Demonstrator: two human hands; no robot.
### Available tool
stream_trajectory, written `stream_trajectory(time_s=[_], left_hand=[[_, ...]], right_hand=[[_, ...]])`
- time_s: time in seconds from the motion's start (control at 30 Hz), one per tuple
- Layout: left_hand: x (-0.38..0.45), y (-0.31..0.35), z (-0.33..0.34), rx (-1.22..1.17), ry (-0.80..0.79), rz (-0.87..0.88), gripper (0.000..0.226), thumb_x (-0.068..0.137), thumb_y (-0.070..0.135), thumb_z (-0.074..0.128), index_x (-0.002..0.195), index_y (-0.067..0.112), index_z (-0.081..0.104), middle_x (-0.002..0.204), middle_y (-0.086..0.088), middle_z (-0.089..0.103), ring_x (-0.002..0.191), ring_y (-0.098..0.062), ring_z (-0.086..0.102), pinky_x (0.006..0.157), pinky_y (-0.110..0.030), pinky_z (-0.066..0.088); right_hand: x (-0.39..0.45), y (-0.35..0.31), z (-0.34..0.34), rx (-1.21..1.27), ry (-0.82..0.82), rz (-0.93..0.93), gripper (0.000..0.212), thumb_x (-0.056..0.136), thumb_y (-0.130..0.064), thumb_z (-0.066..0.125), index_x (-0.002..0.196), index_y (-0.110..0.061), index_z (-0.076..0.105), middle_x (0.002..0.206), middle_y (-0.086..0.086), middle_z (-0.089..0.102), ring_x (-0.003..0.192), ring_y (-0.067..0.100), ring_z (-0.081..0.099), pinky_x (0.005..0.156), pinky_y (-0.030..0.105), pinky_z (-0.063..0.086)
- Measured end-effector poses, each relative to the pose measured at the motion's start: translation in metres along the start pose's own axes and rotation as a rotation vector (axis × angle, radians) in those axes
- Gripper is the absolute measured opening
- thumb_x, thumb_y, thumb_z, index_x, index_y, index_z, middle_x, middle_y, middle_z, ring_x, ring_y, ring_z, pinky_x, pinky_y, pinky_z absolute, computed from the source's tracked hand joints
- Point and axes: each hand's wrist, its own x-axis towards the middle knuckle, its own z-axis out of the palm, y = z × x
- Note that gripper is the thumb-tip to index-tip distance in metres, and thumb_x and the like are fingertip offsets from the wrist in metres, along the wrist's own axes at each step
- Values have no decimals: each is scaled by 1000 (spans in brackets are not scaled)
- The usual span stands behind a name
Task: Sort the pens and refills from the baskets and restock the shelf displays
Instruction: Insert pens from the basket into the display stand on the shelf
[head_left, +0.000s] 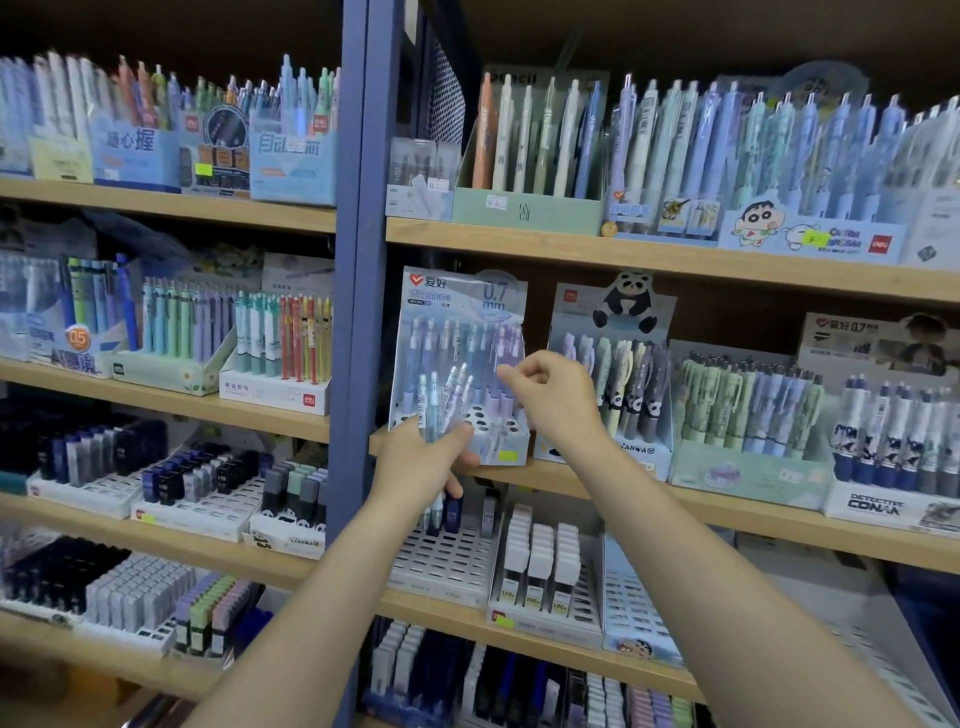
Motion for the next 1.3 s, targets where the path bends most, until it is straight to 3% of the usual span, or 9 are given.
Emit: stream_trajectory(time_s=[0.23,0.37,0.5,0.6,0.7,0.8,0.9,1.0,1.3], left_hand=[[-5,14,11,-64,-201,8,26,99,36,62,108,12,65,77,-2,76,49,-16,58,48,-25,47],[-5,11,10,-223,-291,-59,36,97,34,64,112,0,64,85,-11,75,53,-17,60,48,-26,49],[-11,2,5,-313,-297,-87,32,97,32,64,115,5,67,82,-8,73,49,-15,55,44,-22,42],[-13,-3,2,-358,-253,-91,31,96,33,65,114,8,70,78,-5,70,45,-12,47,44,-22,40],[-14,-3,-2,-355,-207,-76,28,95,34,66,109,11,68,79,-7,72,45,-13,43,46,-25,39],[-12,-4,-8,-274,-134,-49,24,96,35,66,109,14,66,84,-7,77,45,-14,43,48,-27,42],[-7,-7,-16,-128,-5,2,27,98,35,64,106,10,68,80,0,77,42,-12,45,56,-22,47],[-4,-7,-20,-31,66,35,30,100,33,61,98,4,68,64,8,72,37,-8,44,47,-13,43],[-2,-2,-25,-5,46,19,27,100,36,59,104,10,65,74,4,75,42,-11,47,55,-22,43]], right_hand=[[-13,-5,-13,110,-357,103,36,99,-34,60,73,-9,62,56,10,52,44,14,43,44,21,35],[-14,-2,-20,283,-327,165,27,103,-26,52,85,-8,62,66,5,52,50,14,48,46,25,36],[-12,1,-27,611,-234,256,21,104,-19,50,104,-4,65,76,5,54,57,14,55,52,26,47],[-14,5,-27,718,-340,266,19,100,-15,57,111,-1,65,86,10,61,67,17,63,60,25,56],[-18,6,-20,630,-439,214,15,100,-12,58,99,-1,68,85,10,68,73,19,67,68,27,58],[-16,3,-17,572,-353,172,17,100,-14,59,93,-1,68,84,10,70,77,22,69,74,32,59],[-6,1,-18,554,-110,157,17,100,-15,59,96,-2,70,81,9,74,75,22,72,75,33,60],[3,0,-16,485,60,138,15,98,-13,61,99,-1,70,81,8,73,66,20,70,65,27,60],[10,-4,-2,199,137,47,11,94,-14,68,84,-12,69,72,5,71,59,19,70,63,36,62]])
